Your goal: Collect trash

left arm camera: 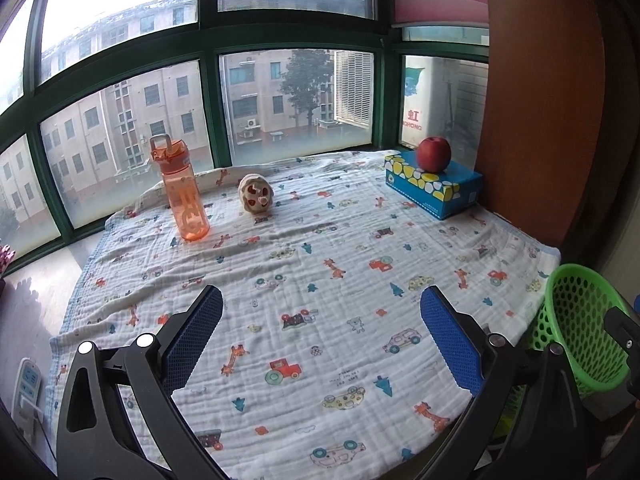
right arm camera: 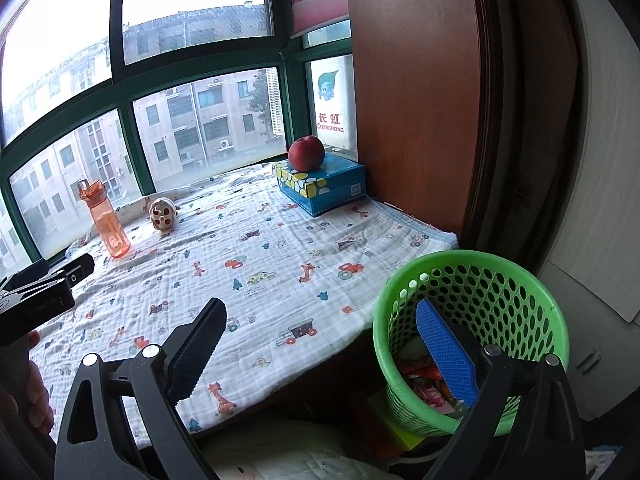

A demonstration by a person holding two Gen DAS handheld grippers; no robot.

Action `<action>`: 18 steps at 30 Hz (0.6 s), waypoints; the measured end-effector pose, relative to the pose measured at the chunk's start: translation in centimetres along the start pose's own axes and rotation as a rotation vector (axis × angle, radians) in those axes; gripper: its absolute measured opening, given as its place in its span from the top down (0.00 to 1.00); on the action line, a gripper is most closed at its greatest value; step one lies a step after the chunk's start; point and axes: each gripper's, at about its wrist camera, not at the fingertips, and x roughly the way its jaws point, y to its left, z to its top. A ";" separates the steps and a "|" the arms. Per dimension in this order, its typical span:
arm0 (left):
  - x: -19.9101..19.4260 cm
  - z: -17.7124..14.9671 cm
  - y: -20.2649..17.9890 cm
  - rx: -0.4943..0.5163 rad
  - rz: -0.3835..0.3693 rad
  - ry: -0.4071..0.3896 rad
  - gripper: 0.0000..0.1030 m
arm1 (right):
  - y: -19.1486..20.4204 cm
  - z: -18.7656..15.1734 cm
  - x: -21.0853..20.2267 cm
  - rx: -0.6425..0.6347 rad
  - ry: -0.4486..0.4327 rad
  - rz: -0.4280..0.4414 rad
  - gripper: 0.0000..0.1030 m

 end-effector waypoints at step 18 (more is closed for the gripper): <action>-0.2 -0.6 0.4 -0.001 0.015 0.012 0.05 | 0.9 -0.2 0.1 -0.014 0.007 0.023 0.10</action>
